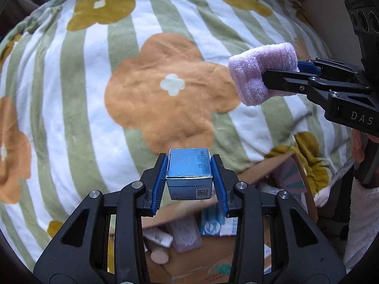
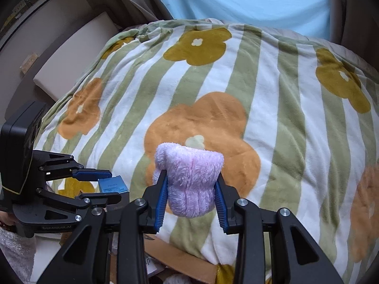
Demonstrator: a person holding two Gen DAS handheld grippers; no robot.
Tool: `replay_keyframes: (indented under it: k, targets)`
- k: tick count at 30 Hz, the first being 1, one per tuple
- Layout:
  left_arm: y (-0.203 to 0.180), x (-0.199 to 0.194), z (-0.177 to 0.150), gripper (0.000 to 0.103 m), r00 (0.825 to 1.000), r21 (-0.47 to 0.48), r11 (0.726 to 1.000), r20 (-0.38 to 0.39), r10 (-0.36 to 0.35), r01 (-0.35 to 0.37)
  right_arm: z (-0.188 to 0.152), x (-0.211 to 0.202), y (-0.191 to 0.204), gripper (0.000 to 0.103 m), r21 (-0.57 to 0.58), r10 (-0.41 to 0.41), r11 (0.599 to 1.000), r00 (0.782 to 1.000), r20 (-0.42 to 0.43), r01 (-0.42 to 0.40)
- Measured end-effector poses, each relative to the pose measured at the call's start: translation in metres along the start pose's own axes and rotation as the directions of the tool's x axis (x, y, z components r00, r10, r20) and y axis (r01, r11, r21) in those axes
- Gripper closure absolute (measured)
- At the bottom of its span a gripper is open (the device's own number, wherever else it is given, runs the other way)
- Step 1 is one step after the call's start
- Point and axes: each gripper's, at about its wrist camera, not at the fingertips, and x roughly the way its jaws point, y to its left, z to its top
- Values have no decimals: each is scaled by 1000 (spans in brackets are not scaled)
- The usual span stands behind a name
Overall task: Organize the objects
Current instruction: 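Grasp the small blue box with left tool while right tool grasps the pink towel roll, then carry the blue box and pink towel into the cardboard box and open both tools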
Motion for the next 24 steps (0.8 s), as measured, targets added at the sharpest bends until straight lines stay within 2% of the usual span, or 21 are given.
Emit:
replay_keyframes:
  k: [6,11,18,24]
  targets:
    - [-16,-35,-42,69,999,23,1000,35,-9,8,-29,-41,33,70,-24,19,1000,1000,22,-19]
    - [-21,-43,-80,69,999,22,1000,36,-14,13,-65,-60,59,70,-38,21,999,999,28,-20]
    - [-21,-41,-131,69,999,5,1000,30,-27,26,-113,-65,80,70,-36,-2,999,1000,25,3]
    - [-15,-29,-165,69,999,-23,999,25,-48,48,-149,-54,92,70,-32,-6,999,1000,4,6]
